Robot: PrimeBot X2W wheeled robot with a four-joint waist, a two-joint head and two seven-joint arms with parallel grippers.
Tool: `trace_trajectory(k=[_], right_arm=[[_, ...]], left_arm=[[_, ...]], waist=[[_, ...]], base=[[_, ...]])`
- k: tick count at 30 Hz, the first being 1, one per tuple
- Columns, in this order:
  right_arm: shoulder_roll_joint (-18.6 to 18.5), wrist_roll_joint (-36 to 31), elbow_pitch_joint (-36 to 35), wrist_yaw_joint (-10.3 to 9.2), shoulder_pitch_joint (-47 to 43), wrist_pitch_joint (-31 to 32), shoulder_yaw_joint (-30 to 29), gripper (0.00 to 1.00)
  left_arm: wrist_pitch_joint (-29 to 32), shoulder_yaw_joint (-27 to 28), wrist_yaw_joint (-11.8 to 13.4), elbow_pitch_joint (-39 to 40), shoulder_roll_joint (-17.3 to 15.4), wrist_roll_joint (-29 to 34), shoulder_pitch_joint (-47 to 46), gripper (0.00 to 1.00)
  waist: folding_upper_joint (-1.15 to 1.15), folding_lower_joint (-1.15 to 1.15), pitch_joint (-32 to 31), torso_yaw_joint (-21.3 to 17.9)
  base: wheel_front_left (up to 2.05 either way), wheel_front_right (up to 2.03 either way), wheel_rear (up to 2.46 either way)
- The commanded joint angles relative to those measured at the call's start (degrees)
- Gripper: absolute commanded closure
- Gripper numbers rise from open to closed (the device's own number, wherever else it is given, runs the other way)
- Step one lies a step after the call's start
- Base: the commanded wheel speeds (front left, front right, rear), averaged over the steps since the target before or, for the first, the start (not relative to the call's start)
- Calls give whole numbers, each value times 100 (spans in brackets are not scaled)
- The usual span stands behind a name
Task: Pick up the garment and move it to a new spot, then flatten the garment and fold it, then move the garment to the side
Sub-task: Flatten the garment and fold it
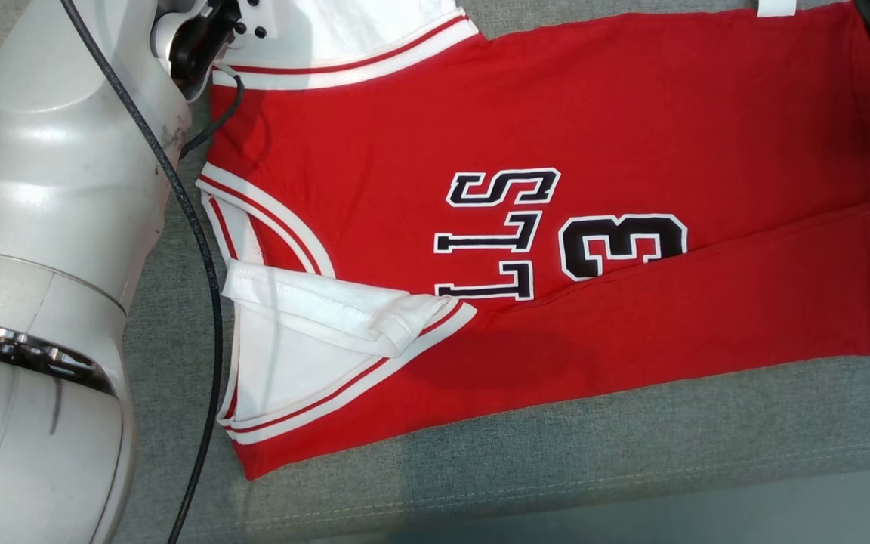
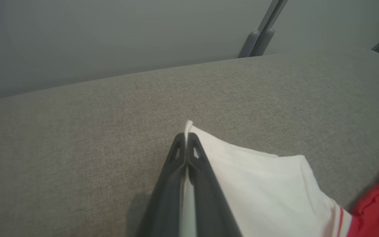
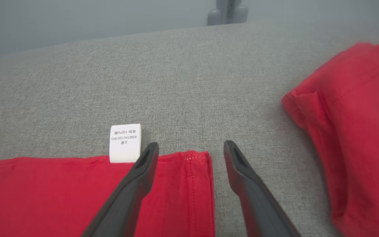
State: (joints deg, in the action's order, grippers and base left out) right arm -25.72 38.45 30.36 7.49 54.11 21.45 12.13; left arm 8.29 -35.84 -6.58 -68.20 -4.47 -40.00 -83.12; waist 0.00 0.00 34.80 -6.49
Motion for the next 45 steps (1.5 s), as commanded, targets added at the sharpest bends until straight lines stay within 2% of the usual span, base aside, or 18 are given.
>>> trace_trajectory(k=[1,3,4,8,9,10,11,12,13,17,21,26,32,38,45], right_arm=[[-90,-74,-5,0,30,91,40,0],[-45,-101,172,0,133,178,32,0],[-33,-118,242,0,173,224,39,6],[1,-165,416,0,259,295,72,16],[26,-136,453,0,259,327,68,24],[35,-125,469,0,260,367,93,33],[32,-125,475,0,263,381,111,57],[31,-117,491,0,263,394,114,72],[31,-110,498,0,263,413,128,100],[-11,-147,445,0,277,388,204,100],[-39,-302,348,0,378,1,170,100],[30,-440,474,0,526,-603,67,100],[-6,-476,555,0,761,-1307,234,100],[-124,-195,601,0,730,-1421,622,100],[-362,425,599,0,325,-1606,842,100]], left_arm=[[-26,33,-41,167,-180,-67,-288,100],[-11,14,-48,190,-187,-78,-289,100],[-5,6,-50,201,-193,-82,-290,100],[15,-19,-57,232,-214,-104,-288,100],[20,-27,-58,237,-220,-106,-283,100],[25,-35,-59,241,-228,-109,-281,100],[26,-41,-59,247,-238,-110,-281,100],[27,-45,-59,252,-246,-113,-284,100],[30,-48,-60,256,-251,-118,-285,100],[-6,-75,-49,285,-287,-105,-301,100],[-285,-167,3,393,-377,33,-353,100],[-945,-160,129,602,-514,156,-466,100],[-1756,-188,184,775,-614,313,-557,100],[-1937,-236,70,800,-584,258,-399,100],[-2215,-142,-35,1213,-735,16,242,100]], waist=[[0,0,4,5],[0,0,7,12],[0,0,10,16],[0,0,20,30],[0,0,22,32],[0,0,26,35],[0,0,29,37],[0,0,34,39],[0,0,39,42],[0,0,62,48],[0,0,88,55],[0,0,110,83],[0,0,128,169],[0,0,79,249],[0,0,-125,326]], base=[[0,0,0],[0,0,0],[0,0,0],[0,0,0],[0,0,0],[0,0,0],[0,0,0],[0,0,0],[0,0,0],[0,0,0],[0,0,0],[0,0,0],[0,0,0],[0,0,0],[0,0,0]])
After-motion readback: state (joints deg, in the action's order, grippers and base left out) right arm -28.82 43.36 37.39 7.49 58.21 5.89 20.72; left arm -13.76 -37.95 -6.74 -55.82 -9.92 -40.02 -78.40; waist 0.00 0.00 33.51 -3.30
